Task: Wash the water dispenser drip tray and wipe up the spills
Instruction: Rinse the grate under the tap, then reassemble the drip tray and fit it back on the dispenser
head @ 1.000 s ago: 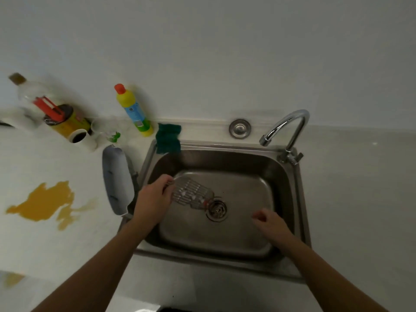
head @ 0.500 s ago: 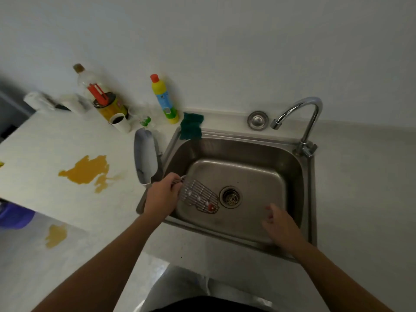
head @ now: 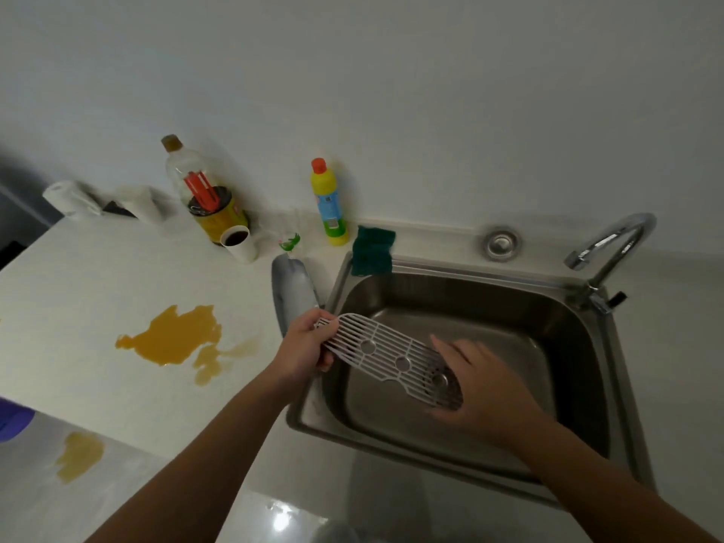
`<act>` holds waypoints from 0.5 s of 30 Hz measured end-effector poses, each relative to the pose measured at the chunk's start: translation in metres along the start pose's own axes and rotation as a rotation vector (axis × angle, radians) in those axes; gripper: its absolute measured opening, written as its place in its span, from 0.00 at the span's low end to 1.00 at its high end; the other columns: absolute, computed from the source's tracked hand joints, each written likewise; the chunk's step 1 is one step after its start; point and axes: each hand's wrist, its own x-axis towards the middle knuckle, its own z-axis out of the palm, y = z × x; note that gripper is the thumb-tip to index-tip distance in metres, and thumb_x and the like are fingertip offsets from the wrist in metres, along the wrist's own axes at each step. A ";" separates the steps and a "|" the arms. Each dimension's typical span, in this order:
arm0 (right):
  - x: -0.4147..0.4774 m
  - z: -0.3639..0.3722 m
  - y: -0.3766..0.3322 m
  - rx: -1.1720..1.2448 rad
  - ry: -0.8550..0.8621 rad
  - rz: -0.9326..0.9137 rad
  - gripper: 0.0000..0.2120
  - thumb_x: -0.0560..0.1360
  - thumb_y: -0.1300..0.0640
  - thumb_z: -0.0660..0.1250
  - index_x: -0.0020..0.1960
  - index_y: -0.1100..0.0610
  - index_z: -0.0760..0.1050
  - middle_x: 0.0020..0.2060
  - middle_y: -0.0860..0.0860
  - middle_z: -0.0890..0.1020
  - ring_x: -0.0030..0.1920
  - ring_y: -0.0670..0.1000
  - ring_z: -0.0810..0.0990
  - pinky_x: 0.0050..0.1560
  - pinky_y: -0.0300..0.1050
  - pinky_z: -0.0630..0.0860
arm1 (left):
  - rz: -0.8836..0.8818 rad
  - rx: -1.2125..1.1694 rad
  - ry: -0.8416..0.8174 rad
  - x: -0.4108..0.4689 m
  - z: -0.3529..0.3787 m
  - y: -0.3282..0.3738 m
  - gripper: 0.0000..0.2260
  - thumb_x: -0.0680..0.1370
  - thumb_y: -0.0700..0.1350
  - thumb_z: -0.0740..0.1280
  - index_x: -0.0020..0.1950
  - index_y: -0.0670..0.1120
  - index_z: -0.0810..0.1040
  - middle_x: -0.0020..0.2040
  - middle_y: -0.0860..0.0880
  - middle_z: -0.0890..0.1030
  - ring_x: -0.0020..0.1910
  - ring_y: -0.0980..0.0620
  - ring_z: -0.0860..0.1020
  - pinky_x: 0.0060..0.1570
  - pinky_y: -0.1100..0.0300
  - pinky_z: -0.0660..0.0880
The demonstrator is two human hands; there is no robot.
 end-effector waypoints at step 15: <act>0.064 0.057 -0.087 0.309 0.053 0.559 0.47 0.59 0.35 0.79 0.73 0.51 0.70 0.62 0.46 0.72 0.59 0.45 0.73 0.62 0.43 0.72 | 0.480 1.343 -0.179 0.218 -0.158 -0.048 0.23 0.83 0.47 0.64 0.77 0.45 0.70 0.79 0.42 0.68 0.77 0.40 0.66 0.67 0.43 0.74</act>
